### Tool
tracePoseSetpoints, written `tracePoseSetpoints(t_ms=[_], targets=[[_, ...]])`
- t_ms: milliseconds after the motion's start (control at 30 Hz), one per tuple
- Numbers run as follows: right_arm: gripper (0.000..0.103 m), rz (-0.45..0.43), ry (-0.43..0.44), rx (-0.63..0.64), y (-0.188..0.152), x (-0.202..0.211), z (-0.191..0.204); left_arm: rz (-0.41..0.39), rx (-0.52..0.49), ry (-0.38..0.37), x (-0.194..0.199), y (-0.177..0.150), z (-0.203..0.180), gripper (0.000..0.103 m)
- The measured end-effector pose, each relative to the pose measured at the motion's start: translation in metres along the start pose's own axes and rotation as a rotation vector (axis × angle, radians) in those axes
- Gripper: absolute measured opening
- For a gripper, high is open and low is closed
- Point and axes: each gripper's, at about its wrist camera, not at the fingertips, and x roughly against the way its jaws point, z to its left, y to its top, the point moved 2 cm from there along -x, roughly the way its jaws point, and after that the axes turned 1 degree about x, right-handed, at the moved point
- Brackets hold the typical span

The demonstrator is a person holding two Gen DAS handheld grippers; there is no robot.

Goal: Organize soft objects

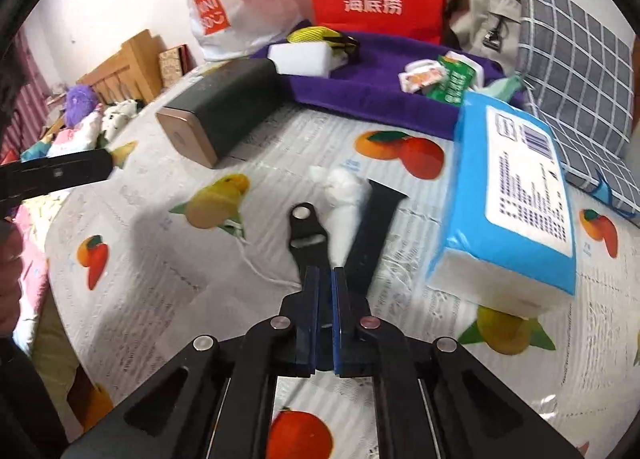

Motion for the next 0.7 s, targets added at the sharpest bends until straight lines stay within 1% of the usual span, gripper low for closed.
tracePoseSetpoints(t_ms=[33, 100, 133, 167, 300, 333, 400, 433, 533, 567, 600, 700], targets=[[0.009, 0.002, 0.013, -0.014, 0.001, 0.0, -0.001, 0.002, 0.0, 0.001, 0.0, -0.001, 0.0, 0.079], [0.018, -0.011, 0.054, -0.017, 0.004, -0.001, -0.001, 0.003, 0.007, 0.003, 0.0, -0.004, 0.002, 0.079], [0.027, -0.021, 0.062, -0.009, 0.005, -0.002, 0.0, 0.006, 0.012, 0.004, 0.0, -0.005, 0.003, 0.079], [0.032, -0.025, 0.056, 0.001, 0.007, -0.005, 0.002, 0.009, 0.016, 0.006, -0.001, -0.006, 0.004, 0.079], [0.033, 0.025, 0.042, 0.036, 0.01, -0.025, 0.008, 0.017, 0.023, 0.017, -0.004, -0.007, 0.009, 0.079], [0.033, 0.016, 0.032, 0.046, 0.009, -0.025, 0.009, 0.018, 0.025, 0.018, -0.005, -0.007, 0.01, 0.079], [0.028, 0.01, -0.003, 0.081, 0.009, -0.026, 0.013, 0.02, 0.03, 0.022, -0.006, -0.007, 0.012, 0.079], [0.021, 0.008, -0.023, 0.093, 0.01, -0.026, 0.013, 0.022, 0.034, 0.023, -0.007, -0.006, 0.013, 0.079], [0.02, -0.016, 0.005, 0.082, 0.011, -0.017, 0.011, 0.029, 0.039, 0.023, -0.009, -0.006, 0.013, 0.079], [0.004, -0.032, 0.021, 0.074, 0.011, -0.011, 0.01, 0.031, 0.036, 0.023, -0.009, -0.006, 0.012, 0.079], [0.002, -0.039, 0.045, 0.061, 0.01, -0.006, 0.008, 0.032, 0.033, 0.023, -0.009, -0.007, 0.011, 0.079], [0.001, -0.056, 0.075, 0.043, 0.008, 0.006, 0.006, 0.041, 0.028, 0.02, -0.011, -0.009, 0.007, 0.079]])
